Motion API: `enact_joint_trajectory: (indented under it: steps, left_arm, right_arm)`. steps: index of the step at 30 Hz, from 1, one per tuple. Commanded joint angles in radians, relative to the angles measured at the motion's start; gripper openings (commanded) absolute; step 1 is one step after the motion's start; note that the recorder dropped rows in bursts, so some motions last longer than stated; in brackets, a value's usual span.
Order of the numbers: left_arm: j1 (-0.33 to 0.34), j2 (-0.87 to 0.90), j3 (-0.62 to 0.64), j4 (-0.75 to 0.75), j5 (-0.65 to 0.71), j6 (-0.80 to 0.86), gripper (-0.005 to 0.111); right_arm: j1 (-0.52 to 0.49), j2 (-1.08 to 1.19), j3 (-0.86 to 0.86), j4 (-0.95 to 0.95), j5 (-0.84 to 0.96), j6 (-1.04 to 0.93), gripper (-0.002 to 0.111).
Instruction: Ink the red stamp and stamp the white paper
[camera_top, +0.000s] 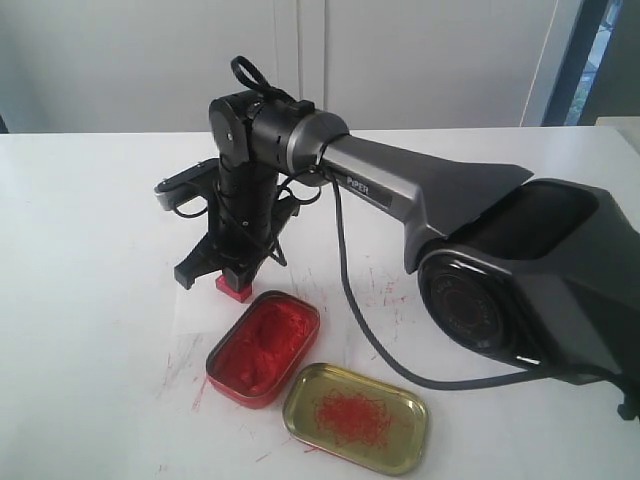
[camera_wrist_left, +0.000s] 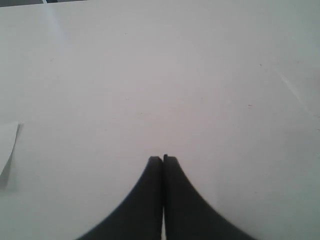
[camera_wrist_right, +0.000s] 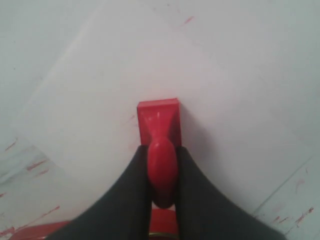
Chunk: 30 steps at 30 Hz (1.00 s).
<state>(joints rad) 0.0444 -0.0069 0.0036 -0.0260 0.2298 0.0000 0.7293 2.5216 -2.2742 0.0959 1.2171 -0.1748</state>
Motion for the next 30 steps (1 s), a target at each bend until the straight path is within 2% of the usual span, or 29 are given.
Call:
enact_joint_trajectory:
  steps: [1,10,30]
  left_arm:
    - [0.002,0.007,-0.004,0.001,0.002,0.0,0.0]
    - [0.002,0.007,-0.004,0.001,0.002,0.0,0.0]
    - [0.002,0.007,-0.004,0.001,0.002,0.0,0.0]
  right_arm:
    - [-0.002,0.053,0.032,-0.01,0.004,-0.005,0.0]
    - [0.02,0.096,0.032,0.034,0.004,-0.005,0.0]
    - [0.001,0.102,0.032,0.024,0.004,0.003,0.0]
